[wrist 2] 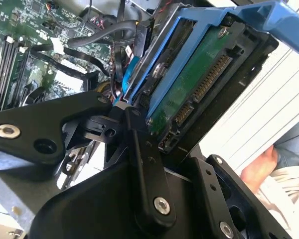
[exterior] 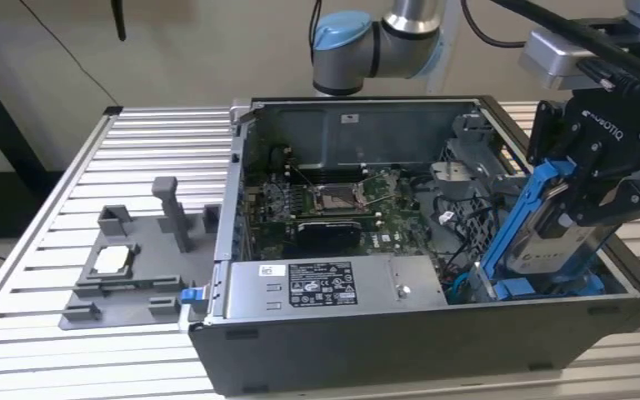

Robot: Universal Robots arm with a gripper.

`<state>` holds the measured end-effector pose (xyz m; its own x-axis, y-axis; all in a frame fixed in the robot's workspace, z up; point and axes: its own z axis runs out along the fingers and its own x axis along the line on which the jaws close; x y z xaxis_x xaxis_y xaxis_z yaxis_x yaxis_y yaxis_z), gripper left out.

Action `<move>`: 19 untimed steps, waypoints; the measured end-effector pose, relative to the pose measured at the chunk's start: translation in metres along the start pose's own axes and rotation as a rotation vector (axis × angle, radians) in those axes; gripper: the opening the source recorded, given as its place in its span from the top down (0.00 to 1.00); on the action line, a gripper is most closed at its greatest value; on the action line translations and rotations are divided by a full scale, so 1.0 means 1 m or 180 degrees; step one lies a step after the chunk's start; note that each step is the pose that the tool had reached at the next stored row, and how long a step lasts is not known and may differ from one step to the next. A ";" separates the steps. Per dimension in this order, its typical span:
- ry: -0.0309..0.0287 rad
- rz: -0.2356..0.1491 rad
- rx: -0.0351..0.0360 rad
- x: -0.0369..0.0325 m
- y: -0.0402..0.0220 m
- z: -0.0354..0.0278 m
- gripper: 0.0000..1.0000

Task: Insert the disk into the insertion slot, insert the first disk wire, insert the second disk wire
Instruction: 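Insert the disk into the insertion slot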

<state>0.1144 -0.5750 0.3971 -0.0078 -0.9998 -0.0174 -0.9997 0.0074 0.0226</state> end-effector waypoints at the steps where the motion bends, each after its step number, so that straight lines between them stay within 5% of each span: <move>1: 0.0000 0.0000 0.0000 0.0000 0.0000 0.0018 0.67; 19: -0.0016 0.0000 0.0000 0.0006 -0.0008 0.0345 0.67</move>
<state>0.1145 -0.5750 0.3626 -0.0078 -0.9997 -0.0224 -0.9997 0.0073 0.0225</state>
